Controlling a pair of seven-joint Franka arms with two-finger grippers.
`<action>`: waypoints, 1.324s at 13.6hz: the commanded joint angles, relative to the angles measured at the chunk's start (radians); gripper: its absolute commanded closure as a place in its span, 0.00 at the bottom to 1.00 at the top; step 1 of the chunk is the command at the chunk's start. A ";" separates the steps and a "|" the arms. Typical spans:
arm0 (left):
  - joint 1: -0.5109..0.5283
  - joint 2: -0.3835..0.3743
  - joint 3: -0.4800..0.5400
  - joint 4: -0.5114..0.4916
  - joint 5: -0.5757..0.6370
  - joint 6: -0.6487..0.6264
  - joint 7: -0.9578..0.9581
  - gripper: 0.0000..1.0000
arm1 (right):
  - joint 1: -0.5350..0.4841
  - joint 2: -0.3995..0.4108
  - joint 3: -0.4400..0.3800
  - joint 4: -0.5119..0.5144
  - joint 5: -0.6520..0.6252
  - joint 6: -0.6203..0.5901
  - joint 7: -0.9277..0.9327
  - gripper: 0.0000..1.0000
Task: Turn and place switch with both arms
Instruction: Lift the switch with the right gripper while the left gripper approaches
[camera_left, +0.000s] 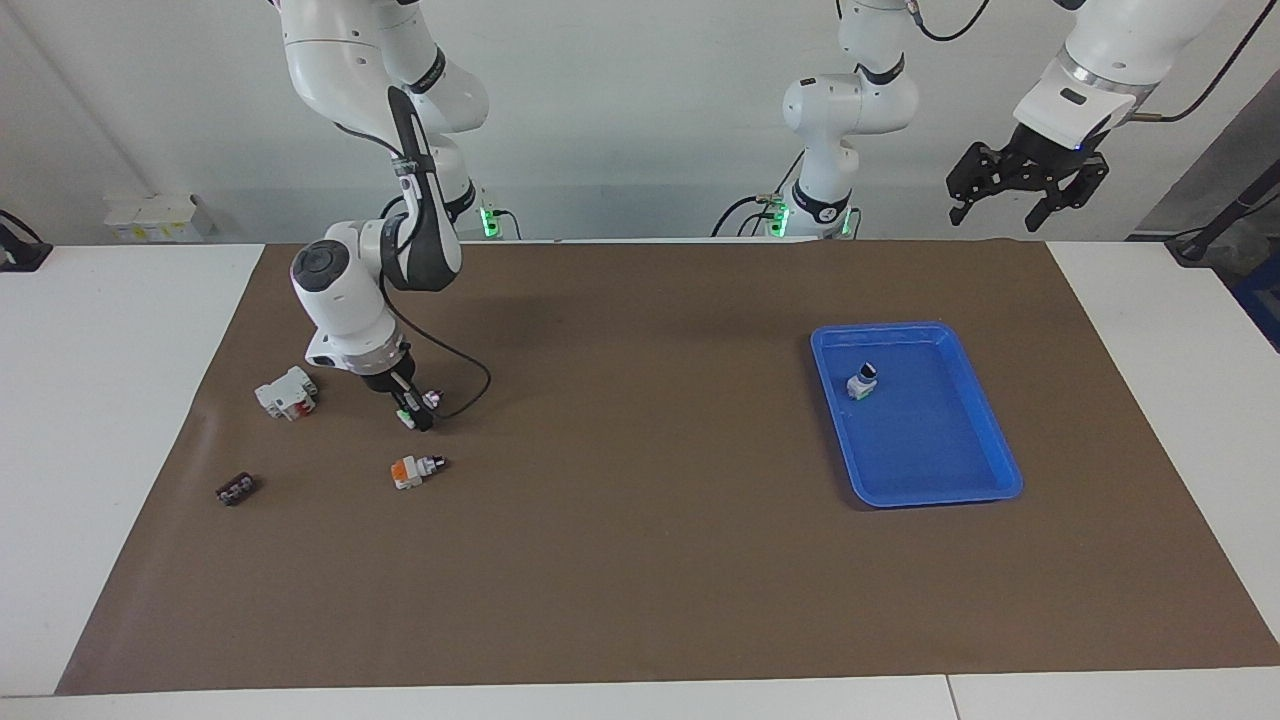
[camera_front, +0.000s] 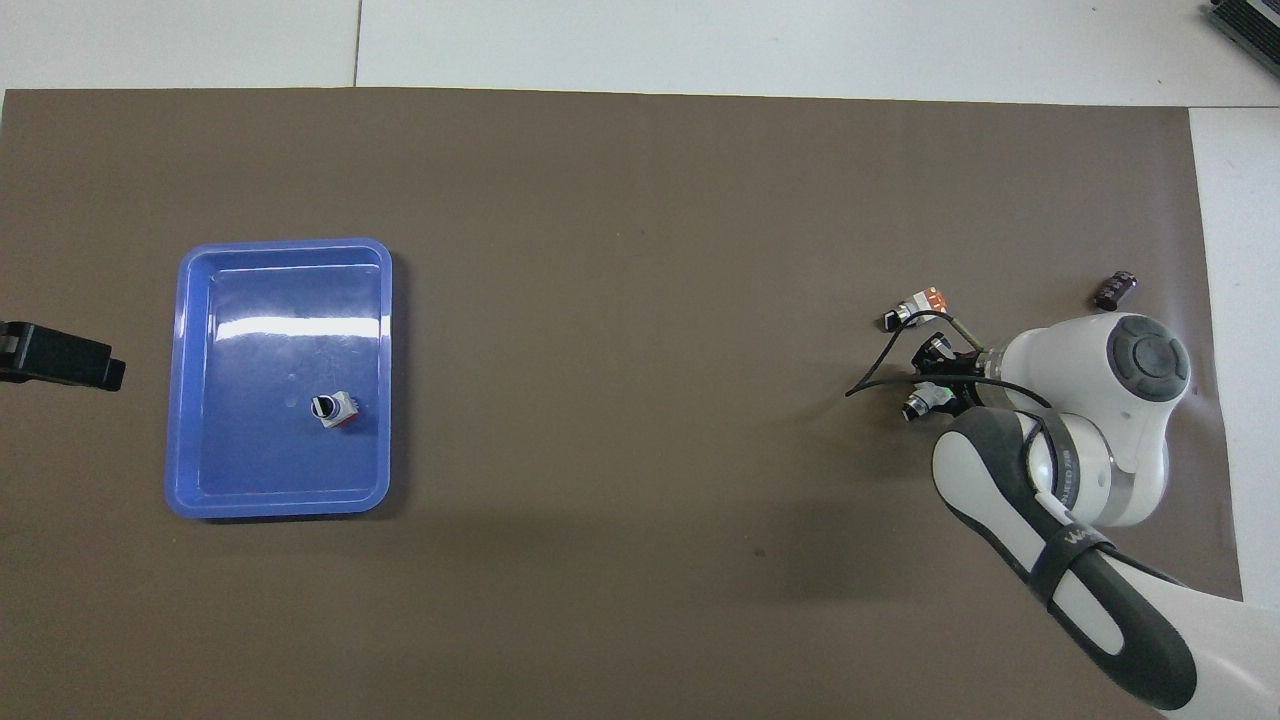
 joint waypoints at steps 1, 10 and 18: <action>0.006 -0.025 0.007 -0.026 -0.009 0.009 0.001 0.00 | 0.008 0.019 0.009 0.059 0.039 -0.092 0.012 1.00; -0.012 -0.046 -0.008 -0.094 -0.011 0.120 -0.061 0.04 | 0.171 -0.036 0.032 0.528 0.496 -0.594 0.609 1.00; -0.017 -0.038 -0.034 -0.083 -0.392 0.169 -0.565 0.16 | 0.183 -0.093 0.170 0.573 0.784 -0.553 0.717 1.00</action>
